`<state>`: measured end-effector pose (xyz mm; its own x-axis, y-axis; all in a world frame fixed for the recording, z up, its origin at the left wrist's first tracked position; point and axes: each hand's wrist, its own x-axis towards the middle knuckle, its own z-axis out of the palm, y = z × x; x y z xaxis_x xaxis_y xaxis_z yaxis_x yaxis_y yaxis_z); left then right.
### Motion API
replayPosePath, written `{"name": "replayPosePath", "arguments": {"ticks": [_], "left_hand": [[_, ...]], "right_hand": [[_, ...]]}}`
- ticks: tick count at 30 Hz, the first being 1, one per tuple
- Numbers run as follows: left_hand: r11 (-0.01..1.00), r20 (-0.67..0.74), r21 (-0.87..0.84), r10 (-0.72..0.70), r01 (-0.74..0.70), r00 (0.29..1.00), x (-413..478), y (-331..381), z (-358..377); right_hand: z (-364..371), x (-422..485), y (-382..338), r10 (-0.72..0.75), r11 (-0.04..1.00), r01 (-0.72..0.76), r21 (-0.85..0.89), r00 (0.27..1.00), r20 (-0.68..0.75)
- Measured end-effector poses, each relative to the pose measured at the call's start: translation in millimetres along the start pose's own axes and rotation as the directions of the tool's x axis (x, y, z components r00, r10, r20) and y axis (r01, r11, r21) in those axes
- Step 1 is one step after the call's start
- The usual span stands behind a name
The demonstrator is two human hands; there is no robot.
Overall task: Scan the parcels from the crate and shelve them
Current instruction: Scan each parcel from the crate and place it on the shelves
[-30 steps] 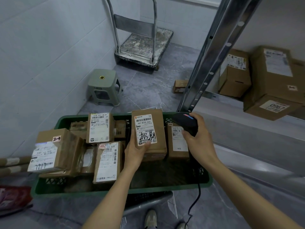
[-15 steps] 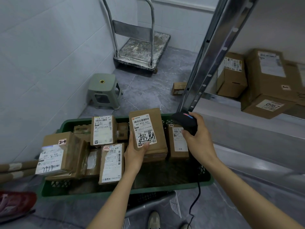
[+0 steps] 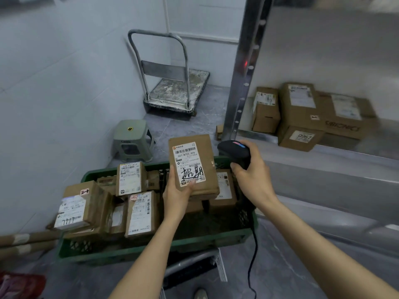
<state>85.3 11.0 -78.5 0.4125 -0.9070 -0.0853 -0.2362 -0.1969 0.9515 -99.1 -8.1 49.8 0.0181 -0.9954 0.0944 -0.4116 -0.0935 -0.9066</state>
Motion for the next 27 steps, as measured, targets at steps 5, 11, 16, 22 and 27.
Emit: {"name": "replayPosePath", "arguments": {"ticks": [5, 11, 16, 22, 27], "left_hand": [[0.999, -0.003, 0.007, 0.047, -0.047, 0.999, -48, 32, 25], [0.988, 0.034, 0.022, 0.152, -0.153, 0.988, -123, 75, 67], [0.967, 0.011, 0.053, 0.249, -0.249, 0.968, -182, 116, 105], [0.934, 0.044, 0.011, 0.356, -0.357, 0.933, -231, 161, 142], [0.911, 0.095, -0.001, 0.41, -0.412, 0.907, -253, 191, 169]], "right_hand": [[-58, -35, -6, -0.043, 0.999, 0.044, 0.013, 0.998, -0.041], [-150, -92, -11, -0.105, 0.993, 0.109, 0.034, 0.99, -0.092], [-222, -134, -18, -0.158, 0.986, 0.164, 0.033, 0.976, -0.153], [-289, -172, -29, -0.195, 0.979, 0.203, 0.011, 0.954, -0.23], [-325, -191, -39, -0.226, 0.972, 0.234, -0.011, 0.925, -0.305]]}}
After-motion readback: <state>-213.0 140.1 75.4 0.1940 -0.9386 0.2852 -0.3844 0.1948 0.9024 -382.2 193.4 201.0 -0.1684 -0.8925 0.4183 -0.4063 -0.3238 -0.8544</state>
